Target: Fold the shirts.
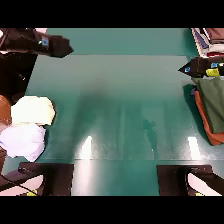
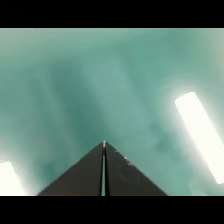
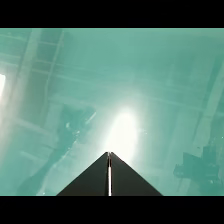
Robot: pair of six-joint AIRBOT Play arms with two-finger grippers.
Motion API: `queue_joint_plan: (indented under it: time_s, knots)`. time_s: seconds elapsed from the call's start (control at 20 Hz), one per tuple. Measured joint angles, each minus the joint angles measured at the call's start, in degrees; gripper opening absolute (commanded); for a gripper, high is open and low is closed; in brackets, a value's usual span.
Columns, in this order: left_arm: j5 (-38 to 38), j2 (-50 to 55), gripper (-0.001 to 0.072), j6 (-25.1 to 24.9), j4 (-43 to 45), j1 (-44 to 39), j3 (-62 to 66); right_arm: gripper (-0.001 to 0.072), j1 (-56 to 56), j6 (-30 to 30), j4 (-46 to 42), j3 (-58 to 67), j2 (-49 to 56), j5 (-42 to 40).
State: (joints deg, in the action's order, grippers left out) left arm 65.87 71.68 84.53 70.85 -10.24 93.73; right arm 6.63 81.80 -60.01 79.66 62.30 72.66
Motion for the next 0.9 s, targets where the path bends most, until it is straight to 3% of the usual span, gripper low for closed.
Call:
queue_joint_plan:
  time_s: [0.05, 0.1, 0.15, 0.3, 0.45, 0.55, 0.6, 0.65, 0.7, 0.75, 0.9]
  knots:
    - [3.1, 0.0, 0.0080, 0.1, 3.2, 1.4, -0.6, 0.0016, 0.0, 0.0, 0.0, 0.0, 0.0, 0.1]
    - [5.8, -0.1, 0.0394, 0.4, 6.2, 2.9, -1.6, 0.0016, 0.0, 0.0, 0.0, 0.0, 0.0, 0.3]
    - [8.3, -0.1, 0.0657, 0.8, 9.8, 4.9, -3.2, 0.0016, 0.0, 0.0, 0.0, 0.0, 0.0, 0.4]
    - [11.6, -0.2, 0.0665, 2.2, 16.0, 10.9, -10.6, 0.0016, 0.0, 0.0, 0.0, 0.0, 0.0, 0.6]
    - [9.4, -0.2, 0.0665, 2.9, 18.6, 16.4, -20.4, 0.0016, 0.0, 0.0, 0.0, 0.0, 0.0, 0.7]
    - [6.1, -0.2, 0.0663, 3.3, 19.5, 19.3, -26.5, 0.0016, 0.0, 0.0, 0.0, 0.0, 0.0, 0.7]
    - [4.7, -0.2, 0.0588, 3.5, 19.8, 20.5, -29.1, 0.0017, 0.0, 0.0, 0.0, 0.0, 0.0, 0.7]
    - [3.5, -0.2, 0.0319, 3.8, 20.0, 21.3, -31.0, 0.0016, 0.0, 0.0, 0.0, 0.0, 0.0, 0.7]
    - [2.7, -0.2, 0.0119, 4.1, 20.2, 21.9, -32.5, 0.0016, 0.0, 0.0, 0.0, 0.0, 0.0, 0.7]
    - [2.0, -0.3, 0.0026, 4.3, 20.2, 22.4, -33.4, 0.0016, 0.0, 0.0, 0.0, 0.0, 0.0, 0.7]
    - [0.7, -2.1, 0.0029, 4.8, 20.6, 23.1, -34.2, 0.0016, 0.0, 0.0, 0.0, 0.0, 0.0, 0.5]
